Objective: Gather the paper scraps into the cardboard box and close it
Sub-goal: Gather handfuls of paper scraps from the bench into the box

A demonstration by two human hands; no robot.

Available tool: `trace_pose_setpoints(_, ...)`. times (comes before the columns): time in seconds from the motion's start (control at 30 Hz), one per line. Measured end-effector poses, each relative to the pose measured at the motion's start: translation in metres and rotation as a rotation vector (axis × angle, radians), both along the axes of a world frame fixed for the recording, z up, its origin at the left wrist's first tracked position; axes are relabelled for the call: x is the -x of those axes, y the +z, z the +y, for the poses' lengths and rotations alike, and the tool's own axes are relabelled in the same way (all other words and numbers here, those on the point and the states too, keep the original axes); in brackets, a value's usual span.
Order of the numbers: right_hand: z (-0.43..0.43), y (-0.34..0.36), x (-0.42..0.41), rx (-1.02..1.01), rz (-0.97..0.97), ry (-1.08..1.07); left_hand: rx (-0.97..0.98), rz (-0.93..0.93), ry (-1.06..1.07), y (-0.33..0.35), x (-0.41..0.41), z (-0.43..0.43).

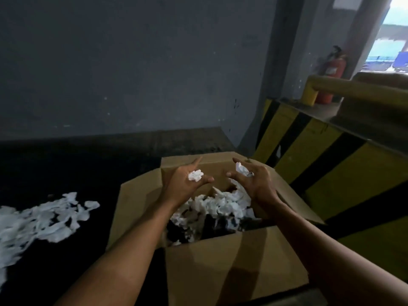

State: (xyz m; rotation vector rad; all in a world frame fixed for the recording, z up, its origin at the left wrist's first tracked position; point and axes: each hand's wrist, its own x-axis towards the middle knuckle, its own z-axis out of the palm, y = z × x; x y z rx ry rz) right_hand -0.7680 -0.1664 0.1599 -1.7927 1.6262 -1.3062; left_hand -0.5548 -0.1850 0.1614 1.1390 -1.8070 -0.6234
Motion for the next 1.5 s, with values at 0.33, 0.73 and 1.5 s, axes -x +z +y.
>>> trace_pose_setpoints(0.33,-0.067,-0.042,0.033,-0.133,-0.051,0.072,-0.192,0.047,0.071,-0.044,0.033,-0.047)
trace_pose_setpoints(0.73,-0.125,-0.080,0.015,-0.278,0.124,0.192,-0.310,-0.307,0.158,-0.087,0.015,-0.098)
trace_pose_setpoints(1.5,-0.084,-0.031,-0.001,-0.089,0.096,0.186,0.014,-0.366,0.323,-0.031,-0.002,-0.050)
